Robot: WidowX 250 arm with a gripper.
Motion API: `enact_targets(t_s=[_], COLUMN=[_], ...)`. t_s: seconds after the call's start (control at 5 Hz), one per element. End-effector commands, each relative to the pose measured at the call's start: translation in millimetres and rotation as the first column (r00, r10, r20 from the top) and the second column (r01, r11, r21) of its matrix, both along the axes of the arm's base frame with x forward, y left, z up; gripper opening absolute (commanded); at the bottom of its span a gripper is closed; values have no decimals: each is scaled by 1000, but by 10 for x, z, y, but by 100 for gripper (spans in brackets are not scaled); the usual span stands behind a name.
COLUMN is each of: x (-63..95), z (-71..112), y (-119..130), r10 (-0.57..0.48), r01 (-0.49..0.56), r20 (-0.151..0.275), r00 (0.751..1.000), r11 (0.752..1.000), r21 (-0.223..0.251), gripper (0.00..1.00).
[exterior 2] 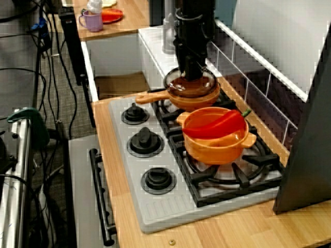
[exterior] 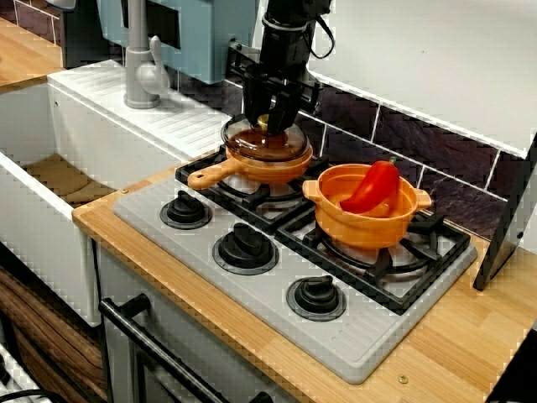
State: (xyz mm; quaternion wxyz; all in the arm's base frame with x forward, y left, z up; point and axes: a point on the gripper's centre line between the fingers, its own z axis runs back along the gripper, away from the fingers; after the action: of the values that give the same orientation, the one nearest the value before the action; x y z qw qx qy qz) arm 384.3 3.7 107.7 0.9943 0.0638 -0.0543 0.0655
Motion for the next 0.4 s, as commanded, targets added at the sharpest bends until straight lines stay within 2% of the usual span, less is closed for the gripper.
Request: enact_targets(t_s=[0.0,0.2], x=[64,52], z=[268,244], y=[89,64], r10=[20,15], r01=[-18,-13], r20=[69,66], r00=[997,998], r11=[999,999], r21=[-30,-33], gripper=[0,0])
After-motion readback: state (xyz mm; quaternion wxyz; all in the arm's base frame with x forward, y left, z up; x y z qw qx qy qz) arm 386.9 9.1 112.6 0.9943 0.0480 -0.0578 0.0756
